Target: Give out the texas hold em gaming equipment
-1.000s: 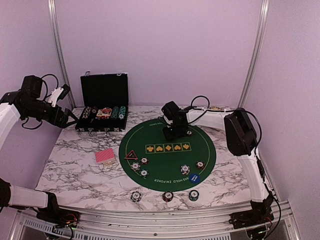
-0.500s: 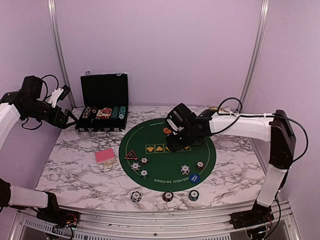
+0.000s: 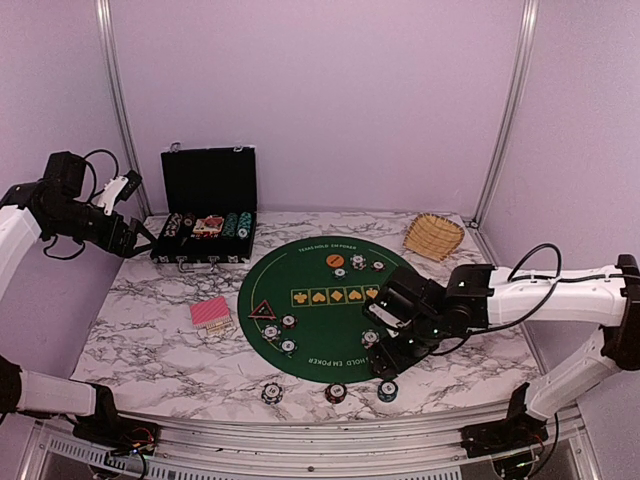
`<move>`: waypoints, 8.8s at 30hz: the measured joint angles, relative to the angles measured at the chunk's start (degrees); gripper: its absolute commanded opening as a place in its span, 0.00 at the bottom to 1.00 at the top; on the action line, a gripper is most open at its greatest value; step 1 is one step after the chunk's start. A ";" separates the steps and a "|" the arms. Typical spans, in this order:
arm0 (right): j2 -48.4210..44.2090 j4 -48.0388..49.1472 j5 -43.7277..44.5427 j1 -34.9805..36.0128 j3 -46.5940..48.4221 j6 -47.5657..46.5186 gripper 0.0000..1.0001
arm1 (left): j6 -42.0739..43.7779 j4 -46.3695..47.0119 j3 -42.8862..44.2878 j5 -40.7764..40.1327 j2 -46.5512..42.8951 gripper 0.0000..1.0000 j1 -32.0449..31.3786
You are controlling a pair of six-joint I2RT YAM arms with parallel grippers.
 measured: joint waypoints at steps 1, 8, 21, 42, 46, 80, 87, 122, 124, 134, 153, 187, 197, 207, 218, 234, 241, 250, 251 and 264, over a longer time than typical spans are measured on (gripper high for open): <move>-0.46 -0.09 -0.52 0.66 -0.90 0.74 0.84 | 0.02 0.00 0.00 0.00 0.04 0.99 0.00; 1.18 1.14 -4.24 3.61 -4.52 3.96 0.85 | 0.17 -0.07 0.00 0.09 0.50 0.99 -0.07; 6.78 3.89 -2.78 4.11 -5.40 4.68 0.78 | 0.22 -0.09 0.00 0.09 0.61 0.99 -0.11; 8.52 5.42 -0.24 4.11 -5.97 4.76 0.58 | 0.20 -0.09 0.00 -0.02 0.61 0.99 -0.39; 8.52 5.49 -0.22 4.11 -5.99 4.79 0.54 | 0.17 -0.09 0.00 -0.02 0.66 0.99 -0.39; 8.35 2.32 0.42 3.93 -4.17 4.90 0.15 | 0.20 -0.11 0.00 -0.96 0.66 0.99 -0.37; 7.15 1.33 -0.11 1.44 1.79 3.39 0.14 | 0.31 -0.11 0.00 -1.01 0.66 0.99 -0.37; 24.70 11.23 -1.36 -3.23 11.28 -4.70 0.56 | 5.75 -3.17 -0.24 -4.17 0.66 0.99 -1.01; 24.70 11.34 -1.33 -3.23 11.28 -4.79 0.56 | 6.49 -3.26 -0.70 -5.11 0.74 0.99 -1.55; 23.06 9.53 -0.46 -3.23 12.09 -4.83 0.56 | 9.64 -4.07 -4.33 -9.16 4.74 0.99 -6.25; 20.06 10.88 -2.40 -2.64 22.36 -3.76 0.99 | 17.68 0.98 -12.98 -16.20 13.20 0.99 -16.22; 20.04 19.54 -10.38 -6.21 21.29 1.86 0.99 | 23.28 12.20 -12.15 -24.55 27.89 0.99 -24.87; 18.34 19.91 -10.47 -6.64 19.30 2.38 0.99 | 24.46 12.85 -12.55 -24.72 28.65 0.99 -24.87; 17.70 19.96 -10.45 -7.17 17.70 2.47 0.99 | 24.76 14.29 -13.22 -25.64 30.12 0.99 -24.85; 16.59 20.37 -10.45 -7.26 16.52 2.51 0.99 | 23.98 16.85 -13.86 -26.77 30.99 0.99 -24.57; 16.31 20.79 -10.45 -7.28 15.34 2.69 0.99 | 23.45 19.63 -15.26 -27.63 32.00 0.99 -23.82; 15.98 20.87 -10.47 -7.28 14.71 2.86 0.99 | 23.47 20.13 -15.45 -28.00 32.89 0.99 -23.61; 15.98 20.92 -10.49 -7.28 14.71 2.89 0.99 | 23.74 20.50 -15.45 -27.96 33.03 0.98 -23.28; 15.98 20.92 -10.51 -7.28 14.71 2.89 0.99 | 23.80 20.63 -15.45 -27.96 33.03 0.97 -23.23; 15.98 21.11 -11.56 -7.76 14.71 2.89 0.99 | 25.22 21.40 -15.43 -27.56 33.35 0.77 -23.12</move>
